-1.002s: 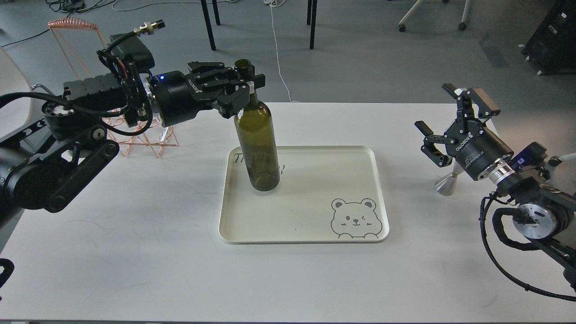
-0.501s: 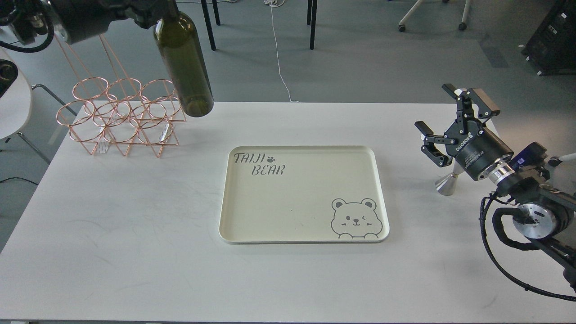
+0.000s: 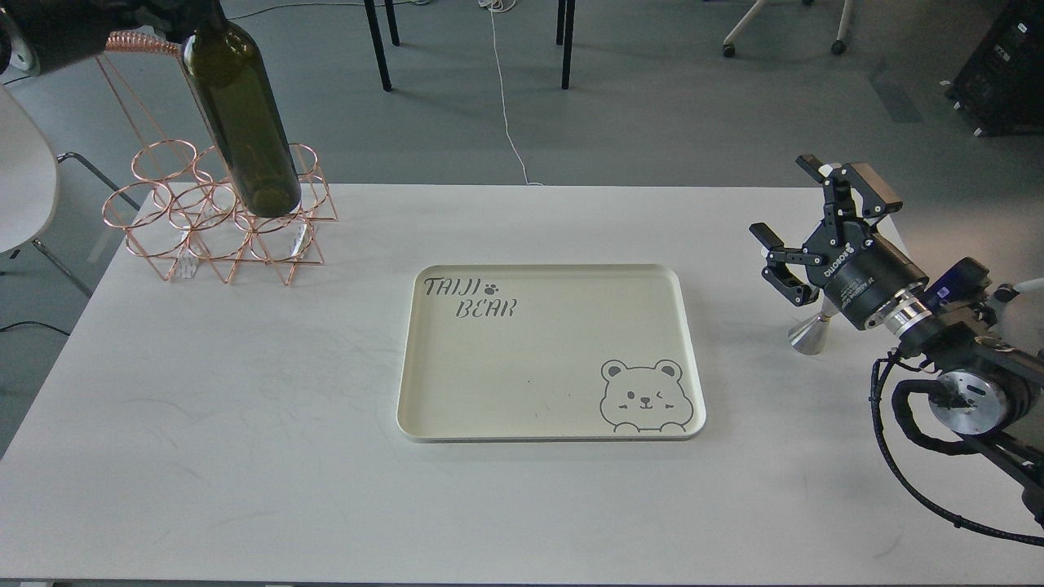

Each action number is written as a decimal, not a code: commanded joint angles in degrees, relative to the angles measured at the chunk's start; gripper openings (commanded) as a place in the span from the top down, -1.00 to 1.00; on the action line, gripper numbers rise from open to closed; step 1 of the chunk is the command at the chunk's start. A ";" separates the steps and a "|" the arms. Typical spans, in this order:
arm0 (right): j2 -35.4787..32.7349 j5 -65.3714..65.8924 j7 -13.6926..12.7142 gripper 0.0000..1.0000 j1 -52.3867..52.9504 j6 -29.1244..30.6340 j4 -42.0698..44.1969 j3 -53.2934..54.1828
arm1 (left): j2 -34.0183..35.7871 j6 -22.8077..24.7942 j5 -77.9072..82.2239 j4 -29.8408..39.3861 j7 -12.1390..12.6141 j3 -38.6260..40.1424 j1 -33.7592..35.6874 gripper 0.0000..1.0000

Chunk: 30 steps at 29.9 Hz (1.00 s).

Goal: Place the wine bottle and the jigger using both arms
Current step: 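Carry the bottle with the left gripper over the copper wire rack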

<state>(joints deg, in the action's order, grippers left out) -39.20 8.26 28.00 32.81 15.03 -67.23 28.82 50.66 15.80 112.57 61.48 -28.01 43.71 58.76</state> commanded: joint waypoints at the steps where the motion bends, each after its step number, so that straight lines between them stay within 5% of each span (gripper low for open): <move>1: 0.00 0.00 0.00 -0.98 -0.03 0.00 -0.01 0.01 | -0.21 -0.42 -0.07 -0.92 0.01 -1.26 0.48 0.82; 30: 0.00 0.00 0.00 -0.98 -0.03 0.00 -0.09 0.01 | -1.44 -2.00 -1.91 -5.76 0.01 -2.05 0.74 0.81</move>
<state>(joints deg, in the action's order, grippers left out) -39.20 8.26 28.00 32.83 15.03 -67.33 28.85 49.27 13.82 111.28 55.79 -28.00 41.72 59.41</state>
